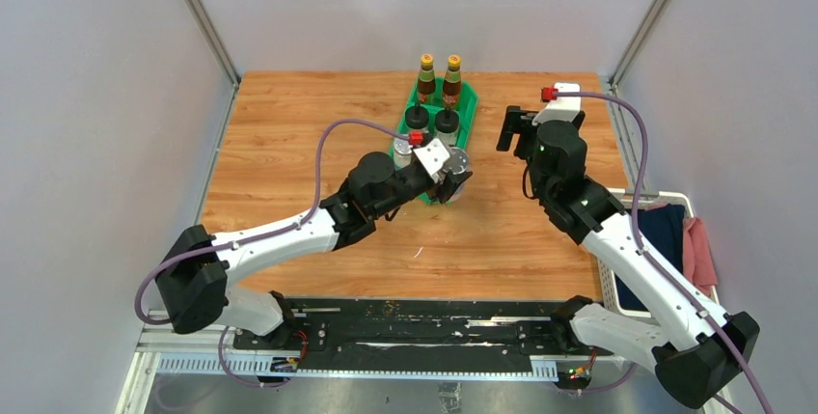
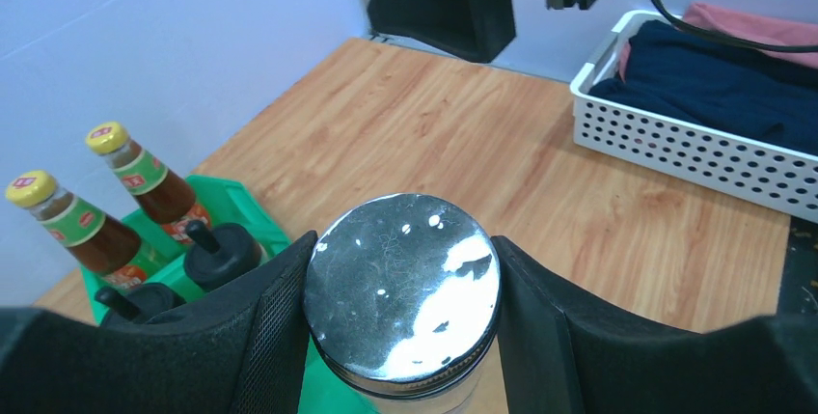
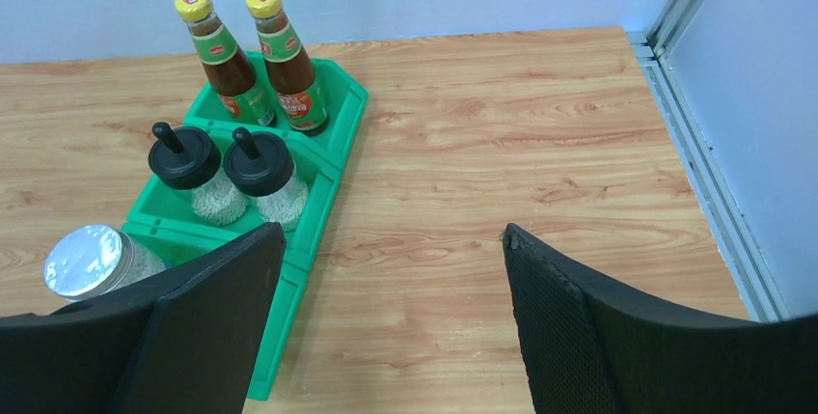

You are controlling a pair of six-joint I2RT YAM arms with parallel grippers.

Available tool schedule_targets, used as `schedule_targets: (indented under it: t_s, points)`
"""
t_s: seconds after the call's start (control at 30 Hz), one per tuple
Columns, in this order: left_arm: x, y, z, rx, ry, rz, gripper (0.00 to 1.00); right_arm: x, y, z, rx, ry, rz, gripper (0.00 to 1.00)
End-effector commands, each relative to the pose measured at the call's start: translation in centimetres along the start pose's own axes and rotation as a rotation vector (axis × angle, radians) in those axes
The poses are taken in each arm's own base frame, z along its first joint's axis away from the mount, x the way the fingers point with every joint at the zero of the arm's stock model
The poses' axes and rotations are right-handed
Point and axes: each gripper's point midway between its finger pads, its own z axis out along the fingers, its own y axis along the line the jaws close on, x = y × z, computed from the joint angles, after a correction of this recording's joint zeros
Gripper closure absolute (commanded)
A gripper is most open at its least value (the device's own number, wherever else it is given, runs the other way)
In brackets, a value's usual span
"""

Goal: Organize the condiment bottles
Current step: Place the bottle in the storage box.

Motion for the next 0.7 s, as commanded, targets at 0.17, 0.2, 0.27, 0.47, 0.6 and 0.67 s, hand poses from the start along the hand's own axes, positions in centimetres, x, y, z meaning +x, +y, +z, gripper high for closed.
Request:
schedule_targets:
  t_s: [0.17, 0.2, 0.27, 0.47, 0.6, 0.67]
  points:
    - [-2.9, 4.0, 1.9, -0.023, -0.115, -0.032, 1.00, -3.4, -0.9, 2.2, 0.043, -0.093, 0.089, 0.14]
    - [-2.6, 4.3, 2.2, -0.024, -0.113, -0.036, 1.00, -3.4, -1.1, 2.5, 0.045, -0.093, 0.098, 0.14]
    - [-2.0, 5.1, 2.7, -0.030, -0.110, -0.042, 1.00, -3.3, -1.4, 3.4, 0.053, -0.093, 0.114, 0.15]
    - [-0.2, 7.0, 4.0, -0.039, -0.105, -0.073, 1.00, -2.4, -2.3, 6.3, 0.063, -0.069, 0.153, 0.16]
    - [0.3, 8.0, 4.3, -0.045, -0.100, -0.064, 1.00, -1.9, -2.4, 7.6, 0.057, -0.063, 0.169, 0.16]
    - [0.7, 8.5, 4.3, -0.052, -0.095, -0.052, 1.00, -1.6, -2.3, 8.1, 0.051, -0.057, 0.172, 0.16]
